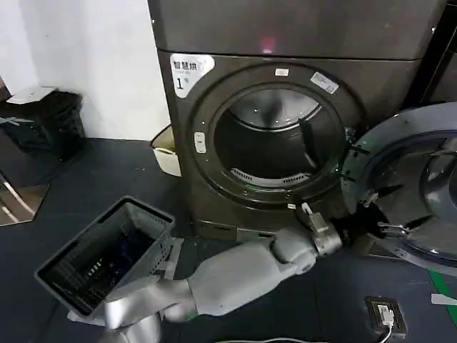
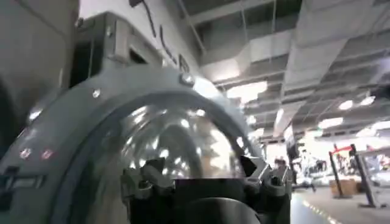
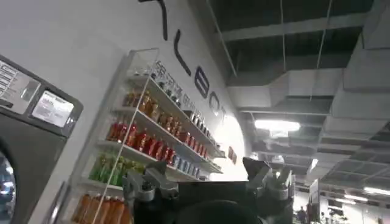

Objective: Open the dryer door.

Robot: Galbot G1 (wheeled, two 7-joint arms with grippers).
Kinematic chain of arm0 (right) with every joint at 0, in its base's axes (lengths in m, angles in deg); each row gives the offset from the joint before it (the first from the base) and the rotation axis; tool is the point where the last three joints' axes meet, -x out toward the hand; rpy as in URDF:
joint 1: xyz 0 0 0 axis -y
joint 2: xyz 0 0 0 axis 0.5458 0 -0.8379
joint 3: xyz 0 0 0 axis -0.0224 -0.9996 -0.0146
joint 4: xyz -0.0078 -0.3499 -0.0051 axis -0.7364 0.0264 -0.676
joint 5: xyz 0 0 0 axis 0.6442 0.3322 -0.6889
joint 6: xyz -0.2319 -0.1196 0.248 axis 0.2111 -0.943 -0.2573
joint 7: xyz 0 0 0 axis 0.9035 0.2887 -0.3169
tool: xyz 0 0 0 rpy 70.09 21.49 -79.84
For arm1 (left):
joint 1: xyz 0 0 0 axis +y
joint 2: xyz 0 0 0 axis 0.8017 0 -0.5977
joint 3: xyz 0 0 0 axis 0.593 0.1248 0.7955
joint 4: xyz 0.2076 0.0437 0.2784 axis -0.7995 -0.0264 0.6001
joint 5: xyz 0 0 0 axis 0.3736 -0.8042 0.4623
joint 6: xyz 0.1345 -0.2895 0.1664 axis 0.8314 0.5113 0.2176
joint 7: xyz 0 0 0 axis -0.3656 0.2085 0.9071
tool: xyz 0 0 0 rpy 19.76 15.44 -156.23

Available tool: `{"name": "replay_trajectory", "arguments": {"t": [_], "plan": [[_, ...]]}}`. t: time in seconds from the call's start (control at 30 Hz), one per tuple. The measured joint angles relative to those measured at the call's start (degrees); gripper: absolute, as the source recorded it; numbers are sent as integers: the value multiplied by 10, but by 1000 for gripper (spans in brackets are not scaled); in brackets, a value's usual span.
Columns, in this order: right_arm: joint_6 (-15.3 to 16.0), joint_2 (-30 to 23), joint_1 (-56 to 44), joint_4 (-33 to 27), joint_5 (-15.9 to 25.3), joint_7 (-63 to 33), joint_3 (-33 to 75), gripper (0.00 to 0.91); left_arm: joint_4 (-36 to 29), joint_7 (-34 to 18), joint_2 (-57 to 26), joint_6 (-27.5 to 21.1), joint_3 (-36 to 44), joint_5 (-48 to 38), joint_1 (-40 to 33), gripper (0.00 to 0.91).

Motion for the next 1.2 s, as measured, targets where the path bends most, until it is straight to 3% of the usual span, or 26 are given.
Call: {"name": "replay_trajectory", "arguments": {"t": [0.17, 0.4, 0.63, 1.0, 1.2], "plan": [[1, -1, 0, 0, 0, 0, 0, 907, -38, -6, -9, 12, 2, -19, 9, 907], [1, 0, -1, 5, 0, 3, 1, 907, -96, -12, -107, 15, 0, -44, 19, 907], [-2, 5, -2, 17, 3, 7, 13, 907, -214, -14, -246, 6, -11, -75, 34, 907], [4, 7, 17, 24, -26, -2, 7, 907, -382, -17, -486, -119, -96, -110, 99, 907], [-13, 12, 24, 20, -21, 0, 5, 907, -448, 8, -596, -176, -158, -119, 147, 907]]}}
